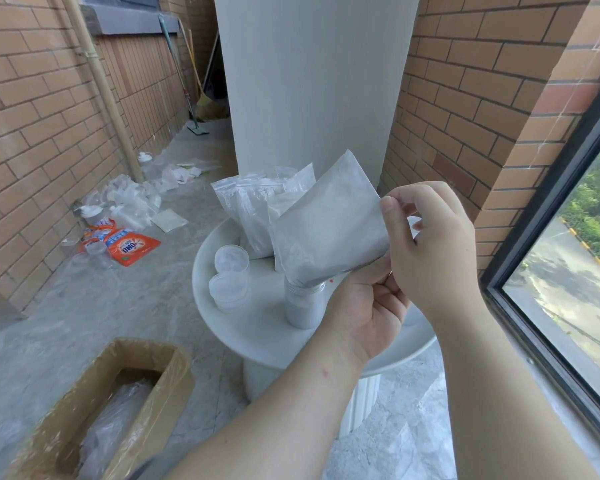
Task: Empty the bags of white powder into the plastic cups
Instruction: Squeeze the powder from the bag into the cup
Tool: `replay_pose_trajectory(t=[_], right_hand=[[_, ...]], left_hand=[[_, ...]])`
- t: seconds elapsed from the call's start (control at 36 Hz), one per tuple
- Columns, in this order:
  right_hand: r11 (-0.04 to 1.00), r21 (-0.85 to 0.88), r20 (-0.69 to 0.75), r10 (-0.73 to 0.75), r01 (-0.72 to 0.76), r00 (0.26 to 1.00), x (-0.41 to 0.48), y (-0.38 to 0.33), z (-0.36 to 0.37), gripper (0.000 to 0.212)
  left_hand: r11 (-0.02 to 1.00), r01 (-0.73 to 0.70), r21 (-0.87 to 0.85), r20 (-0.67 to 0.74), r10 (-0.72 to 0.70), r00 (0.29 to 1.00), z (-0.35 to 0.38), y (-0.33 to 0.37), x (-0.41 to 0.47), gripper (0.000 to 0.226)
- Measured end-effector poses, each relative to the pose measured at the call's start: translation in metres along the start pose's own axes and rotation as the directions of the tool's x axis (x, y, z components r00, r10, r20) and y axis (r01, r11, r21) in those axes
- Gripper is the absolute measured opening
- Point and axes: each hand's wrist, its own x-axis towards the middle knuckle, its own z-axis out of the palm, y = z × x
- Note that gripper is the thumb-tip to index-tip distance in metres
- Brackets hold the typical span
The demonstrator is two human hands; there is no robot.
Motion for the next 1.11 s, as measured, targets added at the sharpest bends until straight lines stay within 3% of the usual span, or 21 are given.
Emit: replay_pose_trajectory(t=[0.25, 0.64, 1.11], right_hand=[[1.0, -0.007, -0.007, -0.012, 0.012, 1.0, 0.0, 0.0, 0.0, 0.012], [1.0, -0.015, -0.006, -0.011, 0.011, 1.0, 0.001, 0.0, -0.001, 0.011], [1.0, -0.019, -0.015, 0.008, -0.008, 1.0, 0.001, 0.001, -0.001, 0.013]], left_hand=[[0.999, -0.016, 0.038, -0.028, 0.017, 0.999, 0.0, -0.001, 0.001, 0.045], [0.999, 0.011, -0.053, -0.003, -0.011, 1.0, -0.009, 0.0, 0.01, 0.018], [0.999, -0.021, -0.039, -0.039, 0.02, 0.999, -0.017, -0.003, 0.019, 0.016]])
